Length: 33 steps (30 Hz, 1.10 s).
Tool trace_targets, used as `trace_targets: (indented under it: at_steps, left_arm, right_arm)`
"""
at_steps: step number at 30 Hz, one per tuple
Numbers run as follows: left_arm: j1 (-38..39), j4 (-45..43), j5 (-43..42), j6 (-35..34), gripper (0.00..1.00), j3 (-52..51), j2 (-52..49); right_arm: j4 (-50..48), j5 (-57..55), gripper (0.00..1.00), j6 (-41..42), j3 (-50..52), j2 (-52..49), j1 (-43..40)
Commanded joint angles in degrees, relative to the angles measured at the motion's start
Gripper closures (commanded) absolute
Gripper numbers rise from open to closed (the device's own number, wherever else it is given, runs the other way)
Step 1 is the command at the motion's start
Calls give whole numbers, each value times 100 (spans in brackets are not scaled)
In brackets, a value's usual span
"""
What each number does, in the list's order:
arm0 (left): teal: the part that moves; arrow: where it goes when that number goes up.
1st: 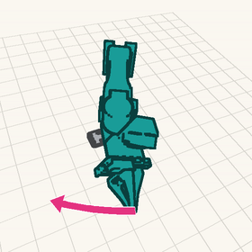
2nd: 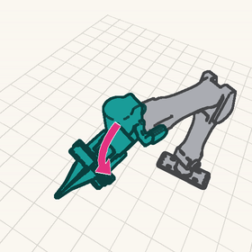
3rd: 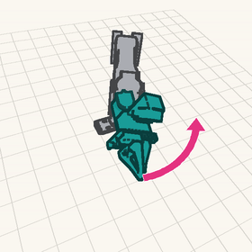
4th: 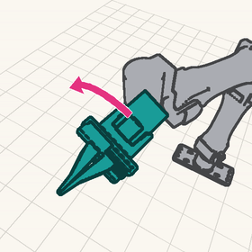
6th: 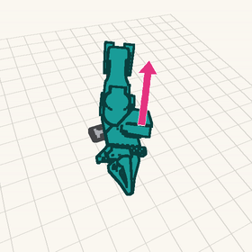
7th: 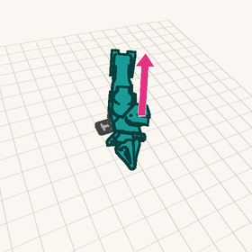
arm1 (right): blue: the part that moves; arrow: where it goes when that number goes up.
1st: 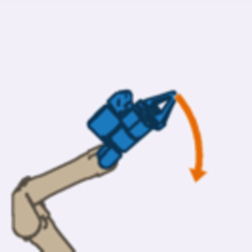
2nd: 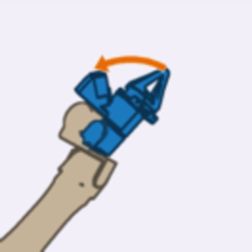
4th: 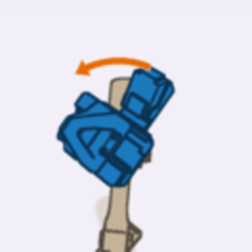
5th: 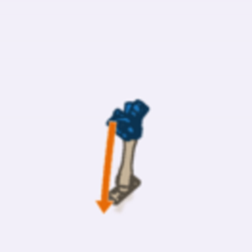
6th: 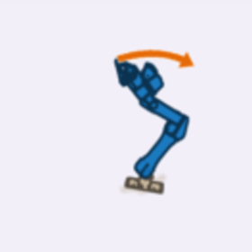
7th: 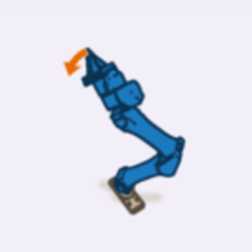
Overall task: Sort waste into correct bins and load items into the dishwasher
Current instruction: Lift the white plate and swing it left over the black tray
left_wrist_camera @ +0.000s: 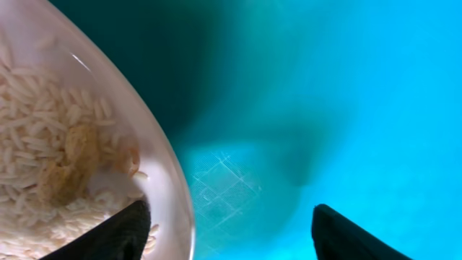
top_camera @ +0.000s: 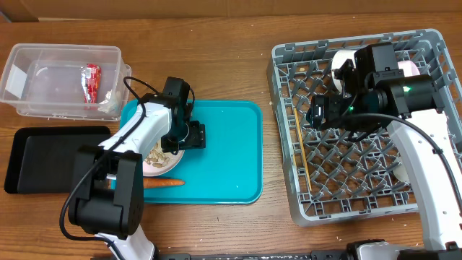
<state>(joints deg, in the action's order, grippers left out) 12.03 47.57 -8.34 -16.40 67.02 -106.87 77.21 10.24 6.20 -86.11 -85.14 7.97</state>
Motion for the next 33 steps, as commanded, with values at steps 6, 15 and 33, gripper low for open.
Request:
trace_targets:
  at_steps: [6,15,33]
  left_arm:
    - [11,20,133,-35,36,-98,-125]
    - [11,22,197,-35,60,-109,-125]
    - [17,-13,1099,-52,96,-131,-125]
  right_arm:
    - [13,9,0,-7,28,11,-11]
    - [144,9,1,-4,28,11,-11]
    - [273,11,1,-4,28,11,-11]
